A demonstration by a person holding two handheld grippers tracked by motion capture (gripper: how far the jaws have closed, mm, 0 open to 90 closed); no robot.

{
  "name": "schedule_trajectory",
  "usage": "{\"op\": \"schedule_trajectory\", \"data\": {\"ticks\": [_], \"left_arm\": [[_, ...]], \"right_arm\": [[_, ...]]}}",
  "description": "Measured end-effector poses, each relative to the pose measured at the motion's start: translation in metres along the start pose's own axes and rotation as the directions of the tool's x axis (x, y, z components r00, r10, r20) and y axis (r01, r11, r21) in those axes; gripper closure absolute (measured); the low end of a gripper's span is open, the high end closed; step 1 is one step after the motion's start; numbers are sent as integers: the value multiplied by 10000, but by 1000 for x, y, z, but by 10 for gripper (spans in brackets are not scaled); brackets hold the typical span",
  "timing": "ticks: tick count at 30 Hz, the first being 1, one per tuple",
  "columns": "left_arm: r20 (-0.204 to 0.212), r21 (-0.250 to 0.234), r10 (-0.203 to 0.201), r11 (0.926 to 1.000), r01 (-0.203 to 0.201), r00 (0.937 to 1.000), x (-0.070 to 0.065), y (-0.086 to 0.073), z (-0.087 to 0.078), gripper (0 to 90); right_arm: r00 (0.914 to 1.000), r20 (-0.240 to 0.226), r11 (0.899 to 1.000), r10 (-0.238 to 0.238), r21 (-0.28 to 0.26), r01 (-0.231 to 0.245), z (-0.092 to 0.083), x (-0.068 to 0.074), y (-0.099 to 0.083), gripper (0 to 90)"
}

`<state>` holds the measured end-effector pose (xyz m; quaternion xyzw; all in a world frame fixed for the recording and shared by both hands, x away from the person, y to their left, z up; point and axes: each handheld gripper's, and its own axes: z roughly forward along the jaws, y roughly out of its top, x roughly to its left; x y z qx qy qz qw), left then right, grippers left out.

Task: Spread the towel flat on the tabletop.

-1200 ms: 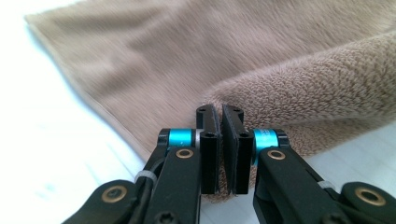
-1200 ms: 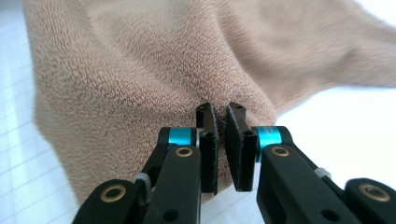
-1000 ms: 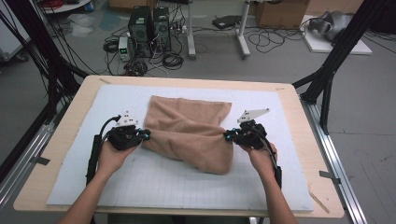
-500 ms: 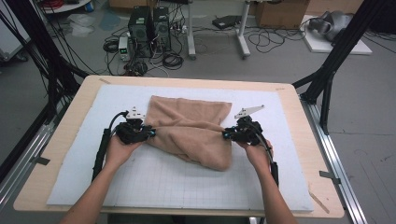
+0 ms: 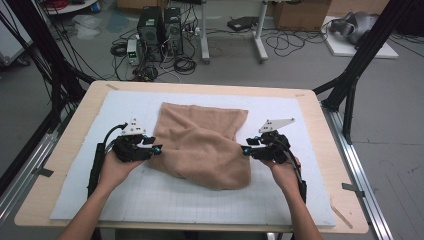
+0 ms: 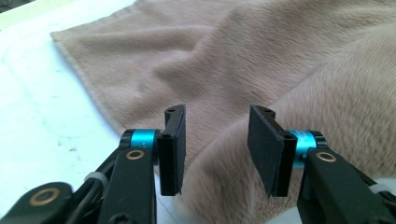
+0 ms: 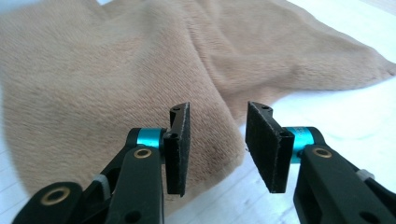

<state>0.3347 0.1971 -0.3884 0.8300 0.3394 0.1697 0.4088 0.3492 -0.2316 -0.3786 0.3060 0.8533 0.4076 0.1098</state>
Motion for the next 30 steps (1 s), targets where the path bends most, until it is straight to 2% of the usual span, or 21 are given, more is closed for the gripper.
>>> {"op": "schedule_trajectory", "data": {"ticks": [5,12,15,20,27,30], "left_arm": [[197,-142,137,9998,-134,9997,-11,-10,-8,555],[493,-356,311,9989,-294,9983,-26,-25,-21,538],[680,-435,296,9987,-267,9972,-32,-30,-24,533],[843,-438,554,9977,-518,9949,-43,-39,-24,516],[970,24,606,9981,-612,9934,-49,-50,-13,501],[1019,307,695,9969,-730,9924,-50,-51,-6,501]], "right_arm": [[9990,-155,9991,-410,-76,409,-7,16,-4,571],[9963,-417,9971,-747,-196,739,-14,35,-8,551],[9949,-509,9960,-872,-258,860,-16,43,-10,546],[9925,-570,9941,-1083,-153,1076,-15,54,-16,528],[9893,-883,9933,-1159,-95,1155,-12,64,-25,512],[9871,-984,9918,-1261,89,1276,-7,69,-29,504]]}}
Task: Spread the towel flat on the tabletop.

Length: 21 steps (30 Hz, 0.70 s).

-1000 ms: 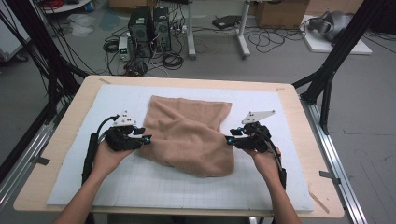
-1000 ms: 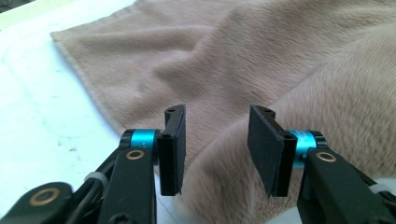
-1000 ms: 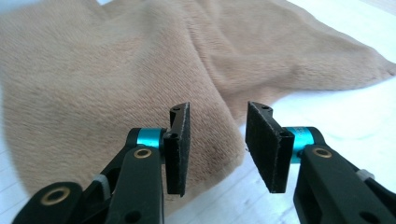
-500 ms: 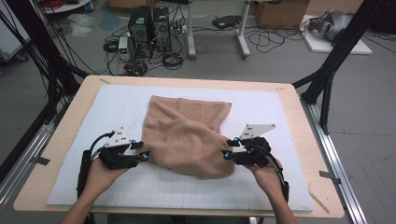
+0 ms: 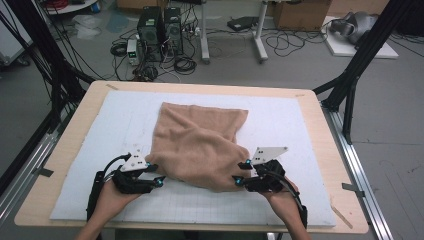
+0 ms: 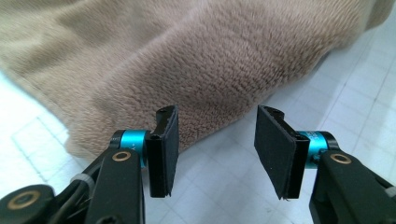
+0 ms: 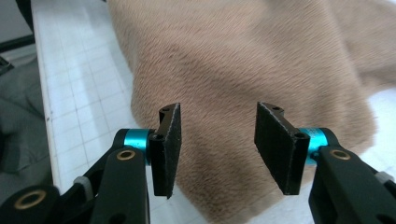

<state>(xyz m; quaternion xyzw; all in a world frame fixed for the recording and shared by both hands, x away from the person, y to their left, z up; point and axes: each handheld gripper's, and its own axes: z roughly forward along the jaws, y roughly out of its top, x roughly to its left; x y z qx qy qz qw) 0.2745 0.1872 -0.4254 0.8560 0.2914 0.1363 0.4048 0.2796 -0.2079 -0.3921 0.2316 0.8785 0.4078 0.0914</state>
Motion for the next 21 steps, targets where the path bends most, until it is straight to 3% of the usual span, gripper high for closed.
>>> {"op": "schedule_trajectory", "data": {"ticks": [8,12,16,21], "left_arm": [[-25,541,88,9985,-86,10000,2,5,23,501],[-241,722,334,9969,-316,9992,2,7,29,556],[-476,746,533,9960,-497,9974,1,7,30,645],[-605,747,615,9956,-570,9963,0,8,31,757]], "right_arm": [[9999,-83,9984,-65,562,70,23,0,-8,492],[9999,-54,9962,-118,863,123,34,0,-9,505],[9993,26,9917,-382,1233,376,46,3,-11,568],[9986,245,9913,-466,1241,432,49,4,-11,701]]}}
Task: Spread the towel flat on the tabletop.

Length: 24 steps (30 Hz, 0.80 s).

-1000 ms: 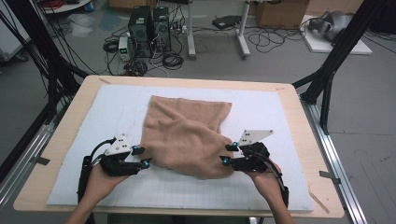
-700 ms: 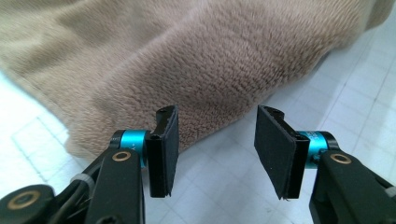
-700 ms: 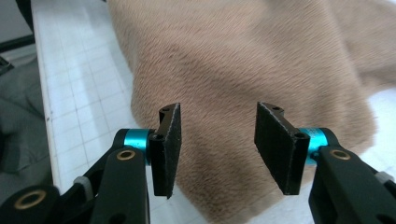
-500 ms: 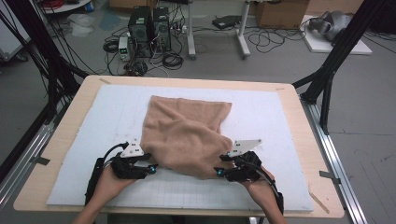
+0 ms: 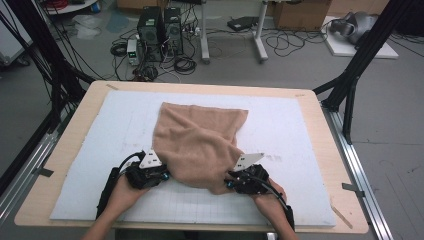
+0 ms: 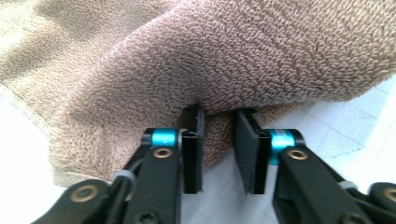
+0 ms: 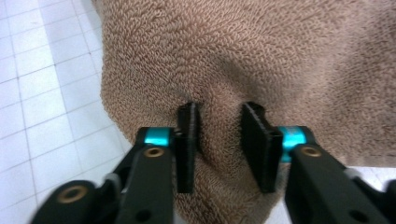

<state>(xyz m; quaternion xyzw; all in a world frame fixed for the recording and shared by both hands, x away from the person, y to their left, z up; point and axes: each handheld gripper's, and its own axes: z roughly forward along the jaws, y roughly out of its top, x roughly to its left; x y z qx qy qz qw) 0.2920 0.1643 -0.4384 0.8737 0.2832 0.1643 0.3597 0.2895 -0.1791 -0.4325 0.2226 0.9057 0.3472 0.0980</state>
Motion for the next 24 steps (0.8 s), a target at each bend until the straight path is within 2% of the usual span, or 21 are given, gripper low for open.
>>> {"op": "schedule_trajectory", "data": {"ticks": [4,8,13,18,21,24], "left_arm": [[6,-64,32,10000,-32,10000,-1,2,-2,828],[114,-325,-61,9994,65,9999,-1,4,-12,847],[-22,-1045,-200,9943,197,9998,4,12,-38,853],[-165,-1545,-323,9876,294,9993,12,18,-59,858],[-263,-1679,-421,9851,371,9988,18,23,-62,858],[-285,-1689,-671,9837,613,9973,26,28,-57,859]], "right_arm": [[9999,-156,10000,57,-1,-57,-1,-2,1,776],[9996,-268,9999,12,-167,-17,-11,-3,5,786],[9999,-36,9982,-138,-578,135,-37,-4,12,786],[9999,11,9928,-107,-1197,108,-61,-8,21,786],[9998,175,9908,-113,-1345,135,-68,-11,26,786],[9997,248,9905,-24,-1372,58,-68,-20,33,786]]}}
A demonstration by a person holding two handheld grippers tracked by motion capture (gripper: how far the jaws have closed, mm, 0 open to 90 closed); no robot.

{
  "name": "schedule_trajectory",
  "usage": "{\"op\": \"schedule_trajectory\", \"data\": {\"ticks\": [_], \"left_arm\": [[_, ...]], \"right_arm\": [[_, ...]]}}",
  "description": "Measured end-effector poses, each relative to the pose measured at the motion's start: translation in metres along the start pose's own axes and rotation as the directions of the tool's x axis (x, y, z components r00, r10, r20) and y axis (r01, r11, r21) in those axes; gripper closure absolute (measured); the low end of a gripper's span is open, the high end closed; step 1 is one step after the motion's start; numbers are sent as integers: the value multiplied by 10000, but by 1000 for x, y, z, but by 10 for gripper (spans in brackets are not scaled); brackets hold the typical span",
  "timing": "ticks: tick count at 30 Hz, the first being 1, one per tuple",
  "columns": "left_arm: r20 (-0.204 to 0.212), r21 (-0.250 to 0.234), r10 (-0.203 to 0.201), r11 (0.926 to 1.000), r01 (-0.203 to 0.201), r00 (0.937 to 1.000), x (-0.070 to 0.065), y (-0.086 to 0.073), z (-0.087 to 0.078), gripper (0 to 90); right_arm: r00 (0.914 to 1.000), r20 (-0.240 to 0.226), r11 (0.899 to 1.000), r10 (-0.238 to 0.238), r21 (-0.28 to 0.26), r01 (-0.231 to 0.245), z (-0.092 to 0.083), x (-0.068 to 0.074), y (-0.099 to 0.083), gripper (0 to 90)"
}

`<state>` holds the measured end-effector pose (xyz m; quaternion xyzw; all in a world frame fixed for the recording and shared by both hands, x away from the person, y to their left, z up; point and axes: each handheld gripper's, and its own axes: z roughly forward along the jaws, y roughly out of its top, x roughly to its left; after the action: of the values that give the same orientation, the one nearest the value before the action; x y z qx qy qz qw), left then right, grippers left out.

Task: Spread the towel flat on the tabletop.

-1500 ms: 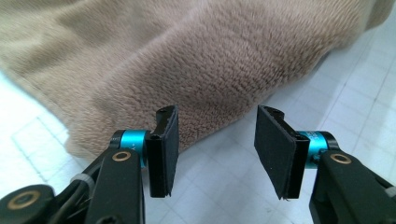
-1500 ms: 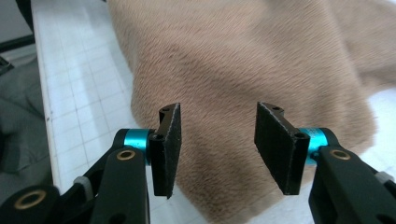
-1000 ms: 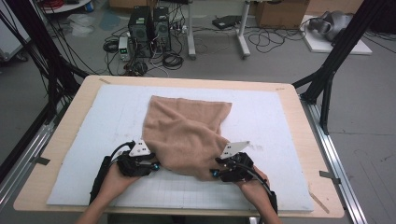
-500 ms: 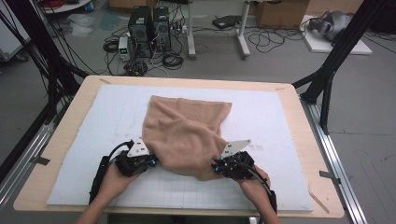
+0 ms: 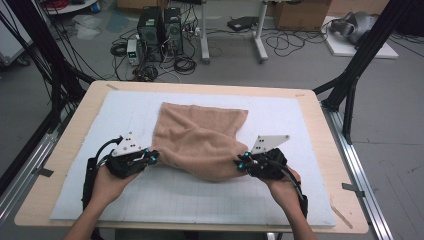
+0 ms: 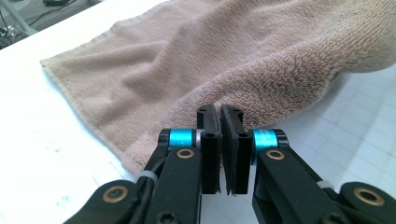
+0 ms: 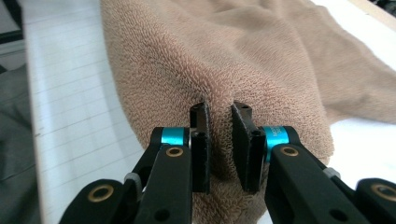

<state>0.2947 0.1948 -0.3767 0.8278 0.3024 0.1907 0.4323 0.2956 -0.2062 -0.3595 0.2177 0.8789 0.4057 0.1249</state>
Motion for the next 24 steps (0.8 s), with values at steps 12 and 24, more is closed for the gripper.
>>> {"op": "schedule_trajectory", "data": {"ticks": [12,24], "left_arm": [[-949,571,-1304,9890,1362,9869,46,19,62,859],[-1113,1448,-1786,9703,1938,9776,54,7,105,851]], "right_arm": [[9913,306,9918,1277,37,-1279,35,-58,25,785],[9704,498,9681,2364,732,-2396,80,-88,11,774]]}}
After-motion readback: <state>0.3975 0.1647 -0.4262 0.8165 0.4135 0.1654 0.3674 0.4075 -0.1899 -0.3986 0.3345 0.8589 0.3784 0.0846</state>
